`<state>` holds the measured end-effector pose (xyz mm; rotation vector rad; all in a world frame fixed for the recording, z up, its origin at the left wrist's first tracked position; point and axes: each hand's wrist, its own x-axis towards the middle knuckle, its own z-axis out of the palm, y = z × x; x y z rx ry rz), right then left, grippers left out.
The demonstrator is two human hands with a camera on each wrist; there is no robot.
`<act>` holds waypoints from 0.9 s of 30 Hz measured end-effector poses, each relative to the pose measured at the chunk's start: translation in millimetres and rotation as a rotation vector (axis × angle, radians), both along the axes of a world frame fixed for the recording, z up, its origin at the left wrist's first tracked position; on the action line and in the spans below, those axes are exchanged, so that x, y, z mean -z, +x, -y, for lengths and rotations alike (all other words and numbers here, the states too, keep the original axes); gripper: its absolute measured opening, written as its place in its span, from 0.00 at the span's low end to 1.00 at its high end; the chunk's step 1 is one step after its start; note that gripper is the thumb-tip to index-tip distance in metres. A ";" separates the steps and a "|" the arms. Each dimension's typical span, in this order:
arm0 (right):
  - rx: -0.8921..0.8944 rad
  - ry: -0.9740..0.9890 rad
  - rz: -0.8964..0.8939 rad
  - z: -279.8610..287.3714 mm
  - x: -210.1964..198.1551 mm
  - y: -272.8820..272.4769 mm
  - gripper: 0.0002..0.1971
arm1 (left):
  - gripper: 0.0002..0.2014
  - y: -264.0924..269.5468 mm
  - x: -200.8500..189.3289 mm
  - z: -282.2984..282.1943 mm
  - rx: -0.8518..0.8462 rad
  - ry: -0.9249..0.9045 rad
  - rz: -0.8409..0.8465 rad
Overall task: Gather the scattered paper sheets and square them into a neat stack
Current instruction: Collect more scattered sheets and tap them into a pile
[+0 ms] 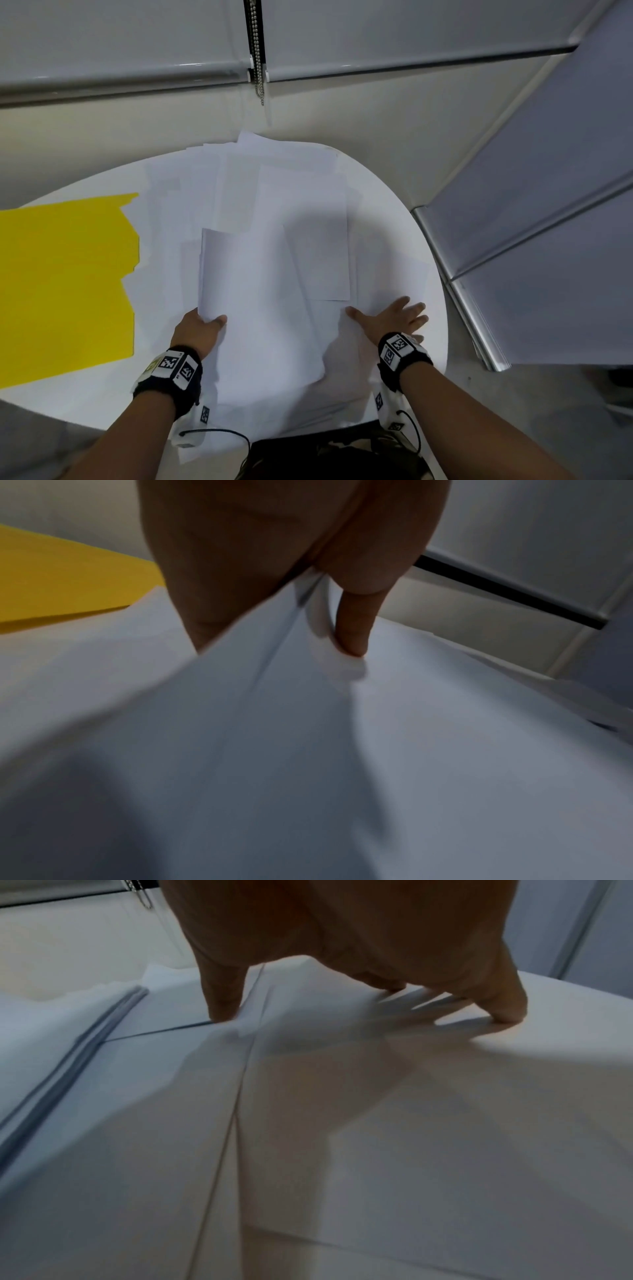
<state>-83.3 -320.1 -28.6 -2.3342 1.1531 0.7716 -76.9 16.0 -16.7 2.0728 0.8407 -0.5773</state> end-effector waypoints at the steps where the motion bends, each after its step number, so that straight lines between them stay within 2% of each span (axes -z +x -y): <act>1: -0.013 0.009 0.003 -0.6 -1.3 -0.1 0.74 | 0.22 1.8 0.3 3.1 0.011 0.002 -0.001; 4: -0.056 0.037 0.017 -2.0 -4.2 -2.7 0.68 | 0.22 6.4 1.4 11.9 0.042 -0.006 -0.005; 9: 0.001 0.104 0.174 -0.5 -14.1 -6.5 0.53 | 0.23 7.0 0.6 18.2 0.055 -0.035 -0.012; 11: 0.064 0.103 0.232 -1.1 -19.0 -5.5 0.54 | 0.23 8.5 -1.1 17.0 0.056 -0.041 -0.011; 14: 0.227 0.059 0.340 -0.5 -23.2 -7.0 0.63 | 0.23 9.9 -0.1 15.8 0.061 -0.047 -0.015; 16: 0.352 0.131 0.413 6.2 -23.6 -10.5 0.62 | 0.24 9.5 2.4 15.1 0.064 -0.041 -0.019; 18: 0.425 0.220 0.421 18.2 -23.0 -14.3 0.53 | 0.24 8.6 4.0 14.8 0.067 -0.034 -0.021; 22: 0.369 0.369 0.358 44.7 -26.0 -22.6 0.19 | 0.24 11.1 7.0 22.4 0.095 -0.042 -0.013; 24: 0.407 0.424 0.399 54.9 -25.5 -27.9 0.13 | 0.24 13.0 7.8 29.7 0.118 -0.043 -0.006; 27: 0.422 0.439 0.400 67.1 -19.0 -31.9 0.12 | 0.24 16.0 8.1 43.6 0.167 -0.057 0.003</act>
